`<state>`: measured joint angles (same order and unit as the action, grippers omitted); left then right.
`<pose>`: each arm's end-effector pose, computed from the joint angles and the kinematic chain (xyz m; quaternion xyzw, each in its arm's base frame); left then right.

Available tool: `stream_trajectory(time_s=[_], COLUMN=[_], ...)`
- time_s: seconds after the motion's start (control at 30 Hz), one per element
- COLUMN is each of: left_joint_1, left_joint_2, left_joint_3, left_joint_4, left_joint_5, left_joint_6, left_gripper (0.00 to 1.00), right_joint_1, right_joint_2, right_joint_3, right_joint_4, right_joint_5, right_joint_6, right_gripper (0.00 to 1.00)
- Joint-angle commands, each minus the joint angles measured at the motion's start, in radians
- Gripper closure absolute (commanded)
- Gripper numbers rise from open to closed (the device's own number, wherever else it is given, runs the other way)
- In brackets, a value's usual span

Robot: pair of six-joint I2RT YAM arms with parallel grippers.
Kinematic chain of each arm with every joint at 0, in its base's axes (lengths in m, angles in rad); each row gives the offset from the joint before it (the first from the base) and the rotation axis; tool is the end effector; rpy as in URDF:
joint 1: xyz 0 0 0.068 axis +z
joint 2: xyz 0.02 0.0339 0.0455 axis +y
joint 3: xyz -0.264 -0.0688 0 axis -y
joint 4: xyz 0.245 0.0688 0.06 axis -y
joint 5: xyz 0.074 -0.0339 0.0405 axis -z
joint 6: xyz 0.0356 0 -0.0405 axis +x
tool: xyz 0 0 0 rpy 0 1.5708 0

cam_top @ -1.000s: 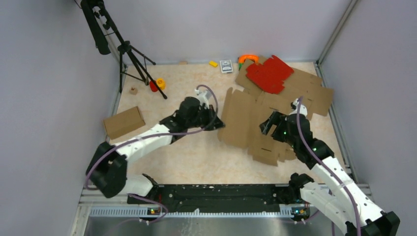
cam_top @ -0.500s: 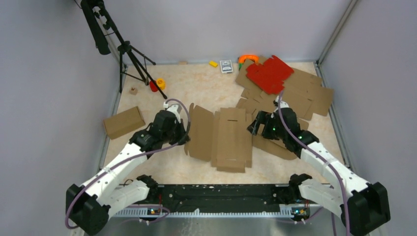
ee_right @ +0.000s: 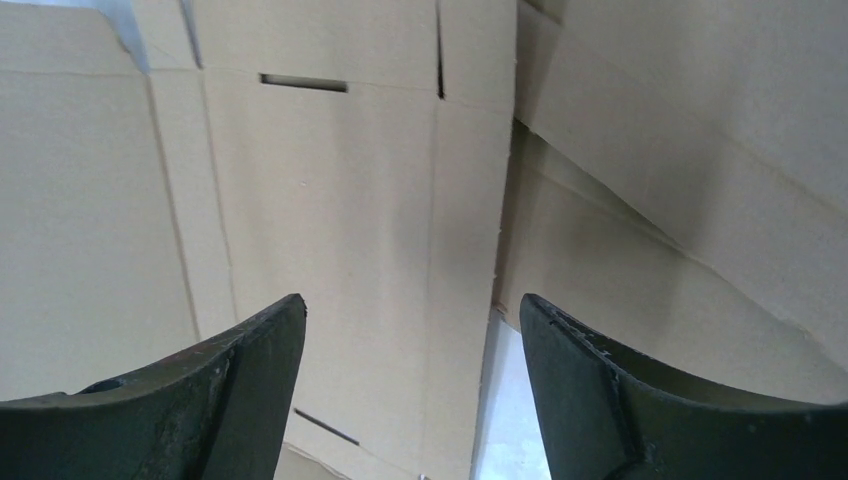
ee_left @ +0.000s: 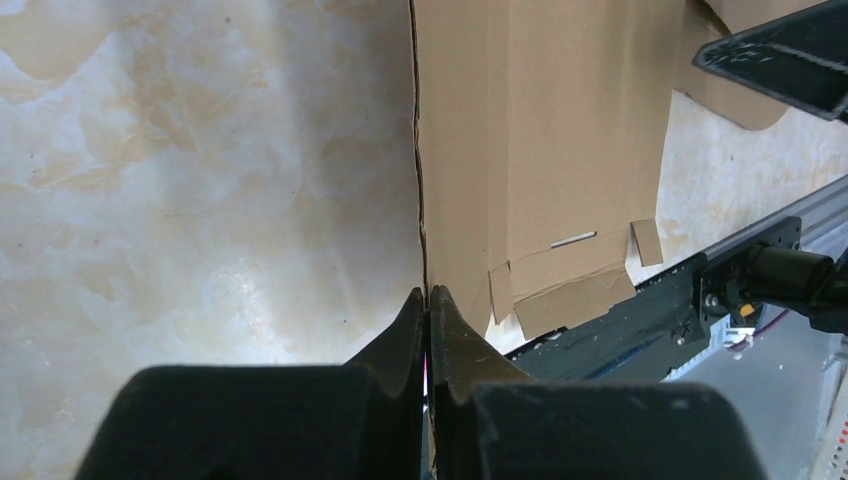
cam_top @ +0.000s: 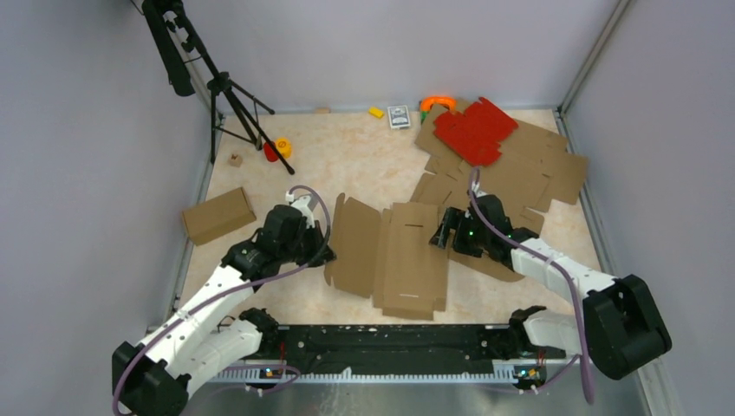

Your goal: Fold the paper box

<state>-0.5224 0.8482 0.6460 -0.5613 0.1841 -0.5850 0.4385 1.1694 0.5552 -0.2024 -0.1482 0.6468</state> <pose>0.1495 -0.0936 0.2457 0.0074 0.9164 -0.2776 0.2882 0.2028 0.1009 0.1848 0.0693 0.9250 0.2486 0.2789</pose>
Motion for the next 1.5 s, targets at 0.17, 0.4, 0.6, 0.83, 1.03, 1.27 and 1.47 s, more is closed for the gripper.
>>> stream_trajectory(time_s=[0.17, 0.4, 0.6, 0.83, 1.03, 1.27, 1.47], left_joint_1=[0.006, 0.006, 0.008, 0.014, 0.014, 0.015, 0.014], left_joint_2=[-0.008, -0.003, 0.020, 0.055, 0.086, 0.039, -0.003], left_joint_3=[-0.002, -0.052, -0.073, -0.090, -0.092, -0.088, -0.104], left_joint_4=[0.079, 0.161, 0.167, 0.182, 0.215, 0.257, 0.326], left_joint_5=[0.072, 0.146, 0.137, 0.135, 0.178, 0.228, 0.279], left_joint_6=[-0.023, -0.091, -0.092, -0.094, -0.082, -0.071, -0.104], left_gripper=[1.00, 0.96, 0.52, 0.46, 0.84, 0.95, 0.95], right_joint_1=[0.006, 0.007, 0.006, 0.006, 0.006, 0.006, 0.008], right_joint_2=[0.062, 0.074, 0.069, 0.057, 0.035, -0.002, 0.001], right_joint_3=[-0.052, -0.072, -0.090, -0.079, -0.063, -0.047, -0.043], right_joint_4=[0.086, 0.109, 0.125, 0.101, 0.088, 0.089, 0.106], right_joint_5=[-0.029, -0.052, -0.064, -0.059, -0.081, -0.121, -0.169], right_joint_6=[0.022, 0.034, 0.035, 0.012, 0.004, -0.002, 0.010], right_gripper=[0.34, 0.44, 0.57, 0.67, 0.77, 0.79, 0.75])
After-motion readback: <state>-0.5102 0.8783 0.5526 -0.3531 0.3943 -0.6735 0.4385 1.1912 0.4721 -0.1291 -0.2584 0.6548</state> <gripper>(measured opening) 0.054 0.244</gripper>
